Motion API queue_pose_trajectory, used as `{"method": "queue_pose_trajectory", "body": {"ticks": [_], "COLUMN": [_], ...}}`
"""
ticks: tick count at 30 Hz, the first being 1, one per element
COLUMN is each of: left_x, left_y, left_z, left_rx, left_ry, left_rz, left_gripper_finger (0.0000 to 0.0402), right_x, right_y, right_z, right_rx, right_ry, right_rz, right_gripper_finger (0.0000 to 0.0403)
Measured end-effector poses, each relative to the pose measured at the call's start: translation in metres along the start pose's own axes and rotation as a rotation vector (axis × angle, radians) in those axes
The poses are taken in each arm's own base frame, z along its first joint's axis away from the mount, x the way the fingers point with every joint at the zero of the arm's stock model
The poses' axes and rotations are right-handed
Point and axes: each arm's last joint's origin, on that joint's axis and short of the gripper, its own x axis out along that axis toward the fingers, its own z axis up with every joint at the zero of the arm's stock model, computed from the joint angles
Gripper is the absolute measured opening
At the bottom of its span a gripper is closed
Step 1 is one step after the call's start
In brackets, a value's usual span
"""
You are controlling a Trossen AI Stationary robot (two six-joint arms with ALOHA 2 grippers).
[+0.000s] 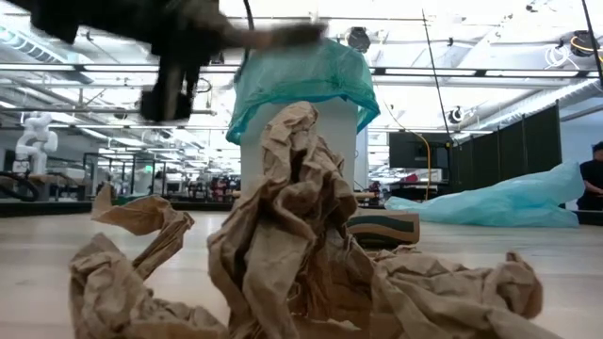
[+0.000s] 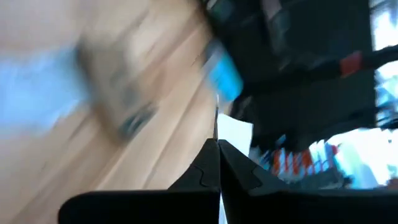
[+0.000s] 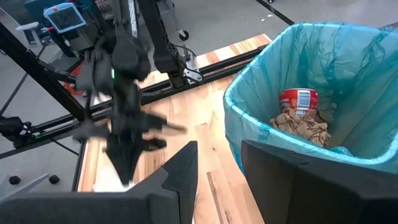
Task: Place trash/remove bag and relplace
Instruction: Put the white paper into the blue trash bag inside the white trash bin
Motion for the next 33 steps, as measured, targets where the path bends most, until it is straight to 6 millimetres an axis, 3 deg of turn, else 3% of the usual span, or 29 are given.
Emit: {"method": "queue_pose_trajectory", "body": {"ticks": [9,12,17,22,26,29,33], "left_x": [-0.058,-0.074,-0.099,-0.112,-0.109,-0.103,-0.098], "left_y": [-0.088,-0.111,-0.127,-0.121,-0.097,-0.077,-0.054], "left_z": [0.089,0.124,0.184,0.241,0.28,0.299,0.309], "left_rx": [0.288,0.417,0.613,0.744,0.76,0.754,0.701], "left_ry": [-0.429,-0.513,-0.523,-0.498,-0.43,-0.381,-0.31], "left_rz": [-0.204,-0.106,0.201,0.367,0.392,0.412,0.443], "left_gripper_finger": [0.0,0.0,0.0,0.0,0.0,0.0,0.0001], "right_x": [0.0,0.0,0.0,0.0,0.006,0.013,0.025], "right_y": [0.0,0.0,0.0,-0.001,-0.003,-0.004,-0.004], "right_z": [0.0,0.002,0.004,0.005,0.005,0.004,0.002], "right_rx": [0.0,0.009,0.029,0.058,0.083,0.1,0.104], "right_ry": [-0.002,-0.017,-0.047,-0.069,-0.073,-0.062,-0.034], "right_rz": [0.001,0.005,-0.017,-0.075,-0.123,-0.147,-0.158], "right_gripper_finger": [0.0116,0.0116,0.0116,0.0116,0.0116,0.0116,0.0116]}}
